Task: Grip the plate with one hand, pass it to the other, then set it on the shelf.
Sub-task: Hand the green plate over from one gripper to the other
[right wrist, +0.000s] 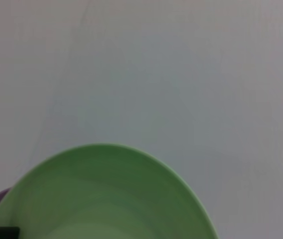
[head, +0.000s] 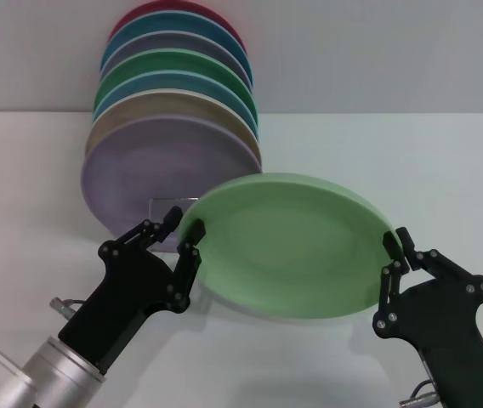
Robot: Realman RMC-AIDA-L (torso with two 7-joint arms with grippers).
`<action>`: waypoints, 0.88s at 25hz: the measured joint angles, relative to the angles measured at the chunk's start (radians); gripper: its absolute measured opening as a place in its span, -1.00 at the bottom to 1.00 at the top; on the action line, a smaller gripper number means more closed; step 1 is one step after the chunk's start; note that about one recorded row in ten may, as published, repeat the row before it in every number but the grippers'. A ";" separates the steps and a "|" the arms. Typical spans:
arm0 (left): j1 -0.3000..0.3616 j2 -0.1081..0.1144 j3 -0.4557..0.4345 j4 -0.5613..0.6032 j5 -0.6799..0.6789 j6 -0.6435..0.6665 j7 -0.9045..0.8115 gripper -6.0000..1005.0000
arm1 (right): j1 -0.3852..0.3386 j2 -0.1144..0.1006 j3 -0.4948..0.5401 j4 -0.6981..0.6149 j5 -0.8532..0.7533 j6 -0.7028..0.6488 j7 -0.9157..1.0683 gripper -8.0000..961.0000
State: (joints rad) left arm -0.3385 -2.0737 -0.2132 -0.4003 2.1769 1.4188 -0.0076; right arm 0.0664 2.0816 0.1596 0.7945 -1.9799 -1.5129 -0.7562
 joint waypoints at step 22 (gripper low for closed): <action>-0.002 0.000 0.000 0.008 0.007 0.005 0.000 -0.72 | 0.002 -0.002 0.000 -0.001 0.004 -0.004 -0.002 -0.94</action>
State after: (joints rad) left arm -0.3409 -2.0733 -0.2133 -0.3927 2.1843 1.4239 -0.0076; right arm 0.0686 2.0797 0.1597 0.7931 -1.9757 -1.5169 -0.7578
